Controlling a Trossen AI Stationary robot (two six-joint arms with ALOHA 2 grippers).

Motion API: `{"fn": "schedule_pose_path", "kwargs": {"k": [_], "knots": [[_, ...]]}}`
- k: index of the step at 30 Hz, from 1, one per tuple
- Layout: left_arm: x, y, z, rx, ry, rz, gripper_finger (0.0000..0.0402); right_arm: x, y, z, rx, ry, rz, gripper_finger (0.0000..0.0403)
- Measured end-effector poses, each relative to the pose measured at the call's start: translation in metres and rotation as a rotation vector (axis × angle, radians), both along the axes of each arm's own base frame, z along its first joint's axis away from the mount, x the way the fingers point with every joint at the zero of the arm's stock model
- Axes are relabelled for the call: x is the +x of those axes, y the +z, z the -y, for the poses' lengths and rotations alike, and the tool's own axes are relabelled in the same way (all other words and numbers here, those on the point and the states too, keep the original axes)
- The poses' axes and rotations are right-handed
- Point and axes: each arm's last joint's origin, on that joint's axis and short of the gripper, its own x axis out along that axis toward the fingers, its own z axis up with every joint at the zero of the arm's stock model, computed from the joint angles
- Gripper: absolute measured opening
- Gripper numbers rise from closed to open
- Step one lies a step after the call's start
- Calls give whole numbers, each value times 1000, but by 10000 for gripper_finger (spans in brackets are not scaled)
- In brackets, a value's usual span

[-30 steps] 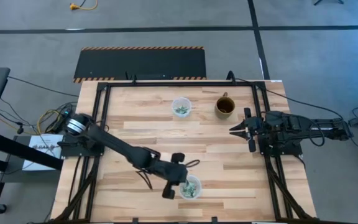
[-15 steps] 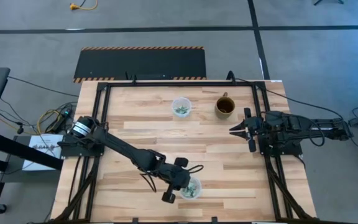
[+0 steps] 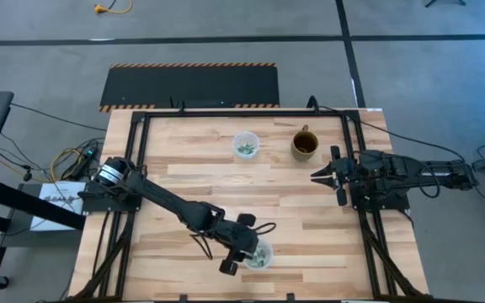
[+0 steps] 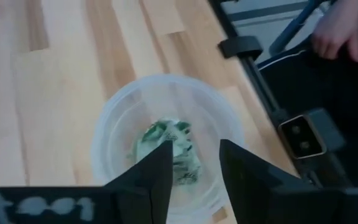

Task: Pick and place Stevia / Truvia into bins
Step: Return to Home Position

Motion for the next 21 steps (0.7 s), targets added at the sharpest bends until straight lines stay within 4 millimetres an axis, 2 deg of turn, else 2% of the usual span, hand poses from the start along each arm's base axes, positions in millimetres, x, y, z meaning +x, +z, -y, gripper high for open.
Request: {"fn": "schedule_pose_path", "kwargs": {"k": [5,14,18,21], "knots": [[1,9,2,-39,-32,43,118,0,0,0,0,0,0,59],[5,32,3,38,-110,146,81,0,0,0,0,0,0,59],[5,40,-5,107,-83,169,54,0,0,0,0,0,0,59],[0,55,-16,118,-66,195,27,0,0,0,0,0,0,59]]}}
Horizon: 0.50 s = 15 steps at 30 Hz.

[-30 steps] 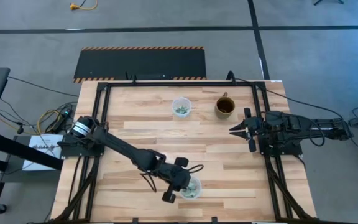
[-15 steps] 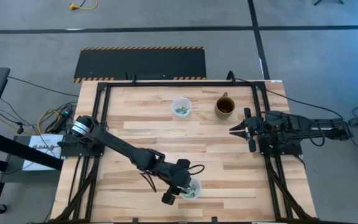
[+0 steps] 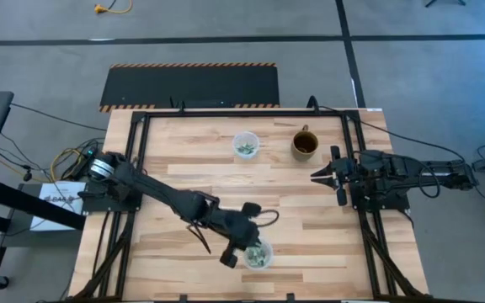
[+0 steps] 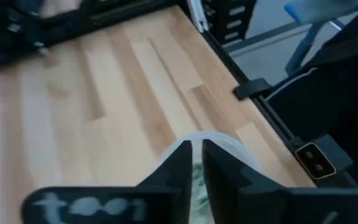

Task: Pick and place Stevia / Truvia into bins
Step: Return to Home Position

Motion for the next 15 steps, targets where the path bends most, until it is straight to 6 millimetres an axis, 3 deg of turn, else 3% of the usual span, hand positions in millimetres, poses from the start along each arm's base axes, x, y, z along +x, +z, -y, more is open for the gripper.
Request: {"fn": "schedule_pose_path", "kwargs": {"k": [3,9,15], "knots": [[-9,12,-14,11,13,17,5,0,0,0,0,0,0,59],[-37,32,-55,8,78,124,4,0,0,0,0,0,0,59],[-91,39,-104,-44,196,301,2,0,1,0,0,0,9,59]]}}
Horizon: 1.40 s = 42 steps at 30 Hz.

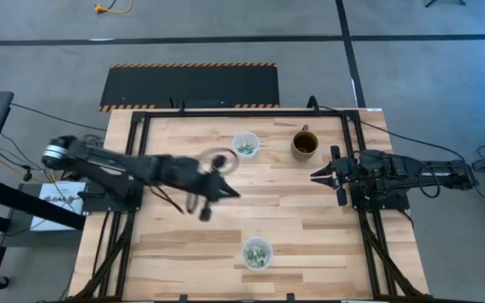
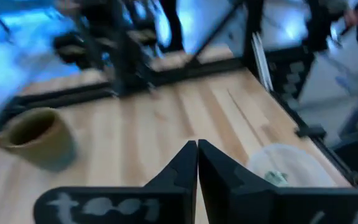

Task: Pick and place Stevia / Truvia into bins
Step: Return to Home Position

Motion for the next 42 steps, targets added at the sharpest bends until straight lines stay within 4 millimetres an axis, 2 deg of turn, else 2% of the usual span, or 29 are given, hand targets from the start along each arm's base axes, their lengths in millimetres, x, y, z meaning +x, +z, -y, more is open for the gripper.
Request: {"fn": "schedule_pose_path", "kwargs": {"k": [6,10,14,18,22,27,31,37,42], "knots": [[-64,4,-35,-72,138,141,0,3,11,0,30,-8,120,59],[-102,8,-47,-72,183,232,0,5,32,-1,96,0,329,59],[-141,12,-54,-71,242,367,0,1,53,-4,-30,99,557,59],[-173,1,-57,-77,303,448,0,-12,72,-3,-84,81,780,59],[-199,-13,-57,-86,336,519,0,-26,80,-2,-88,67,887,59],[-222,-27,-57,-103,349,612,0,-46,81,-1,-88,33,945,48],[-234,-35,-57,-110,348,665,0,-58,81,0,-95,20,984,11],[-243,-38,-57,-111,349,699,0,-55,77,1,-80,0,935,4],[-244,-39,-56,-101,336,700,0,-46,61,2,-53,-27,909,1]]}}
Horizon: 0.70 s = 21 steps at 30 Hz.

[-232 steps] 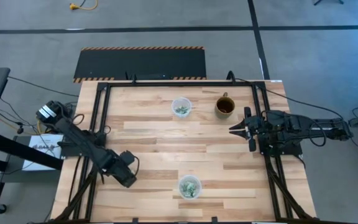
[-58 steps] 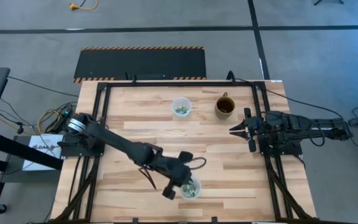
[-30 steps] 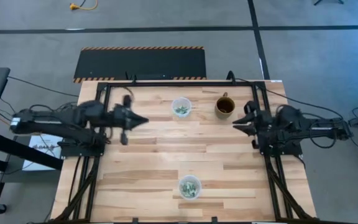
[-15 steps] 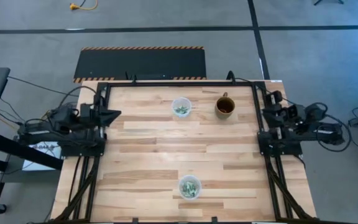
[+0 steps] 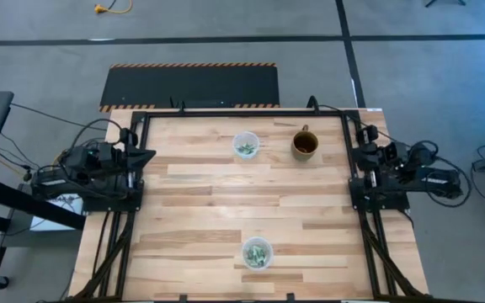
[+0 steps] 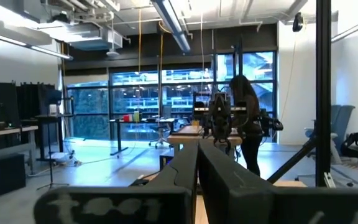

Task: Pick and place Stevia / Truvia into bins
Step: Return to Home Position

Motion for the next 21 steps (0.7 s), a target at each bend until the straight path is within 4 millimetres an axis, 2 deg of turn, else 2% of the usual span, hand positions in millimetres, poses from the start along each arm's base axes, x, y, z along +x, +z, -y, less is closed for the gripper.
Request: {"fn": "schedule_pose_path", "kwargs": {"k": [7,18,21], "knots": [[3,-5,0,-15,-11,-25,0,14,-29,0,42,30,-2,1],[28,-52,1,-19,-73,33,0,27,-66,1,135,48,-53,0],[31,-62,1,-24,-88,58,0,28,-68,1,149,52,-68,0]]}}
